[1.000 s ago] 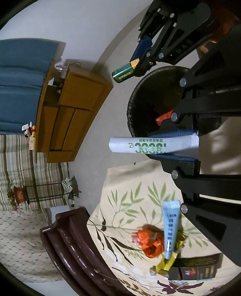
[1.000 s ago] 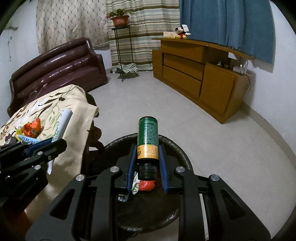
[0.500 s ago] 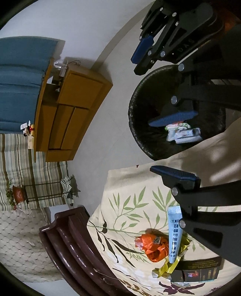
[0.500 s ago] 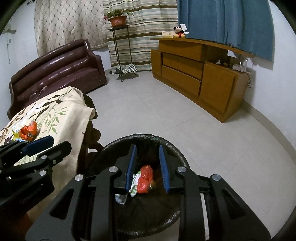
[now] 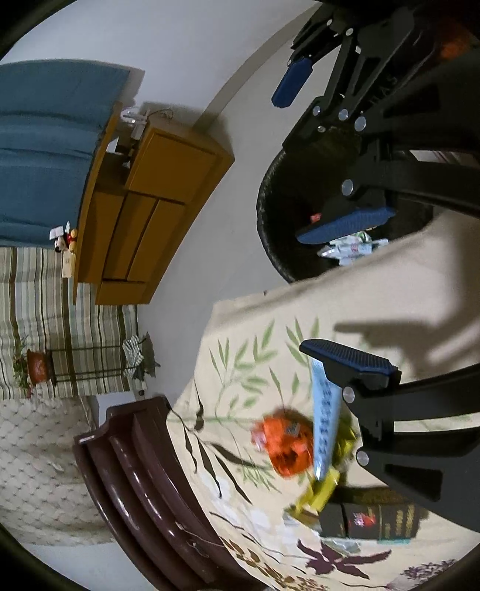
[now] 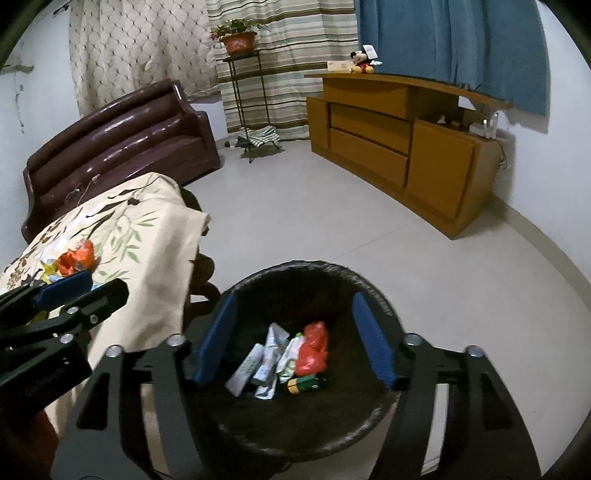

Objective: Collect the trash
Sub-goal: 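Move both grippers back over the items on the bed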

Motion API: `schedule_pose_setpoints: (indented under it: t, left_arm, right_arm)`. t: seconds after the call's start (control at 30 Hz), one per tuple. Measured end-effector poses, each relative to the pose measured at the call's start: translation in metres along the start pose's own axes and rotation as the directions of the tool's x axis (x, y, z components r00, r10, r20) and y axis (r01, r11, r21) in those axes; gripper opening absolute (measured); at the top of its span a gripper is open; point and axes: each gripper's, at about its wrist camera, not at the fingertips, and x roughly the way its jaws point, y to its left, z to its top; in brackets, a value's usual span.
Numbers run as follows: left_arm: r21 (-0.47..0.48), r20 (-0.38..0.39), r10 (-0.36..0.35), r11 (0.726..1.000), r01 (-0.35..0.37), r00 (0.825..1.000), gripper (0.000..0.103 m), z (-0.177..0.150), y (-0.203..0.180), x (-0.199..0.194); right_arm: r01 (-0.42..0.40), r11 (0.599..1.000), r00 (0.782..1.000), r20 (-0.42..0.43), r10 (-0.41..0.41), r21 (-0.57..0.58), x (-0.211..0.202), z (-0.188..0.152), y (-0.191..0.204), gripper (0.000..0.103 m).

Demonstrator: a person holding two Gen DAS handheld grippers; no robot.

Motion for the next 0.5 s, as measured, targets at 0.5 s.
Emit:
schedule_pose_setpoints:
  t: [0.5]
  left_arm:
    - [-0.118, 0.003, 0.120, 0.986, -0.119, 0.993, 0.059, -0.024, 0.086, -0.044]
  right_arm:
    - [-0.060, 0.991, 0.998, -0.013, 0.058, -0.121, -0.009, -0.007, 0.078, 0.079]
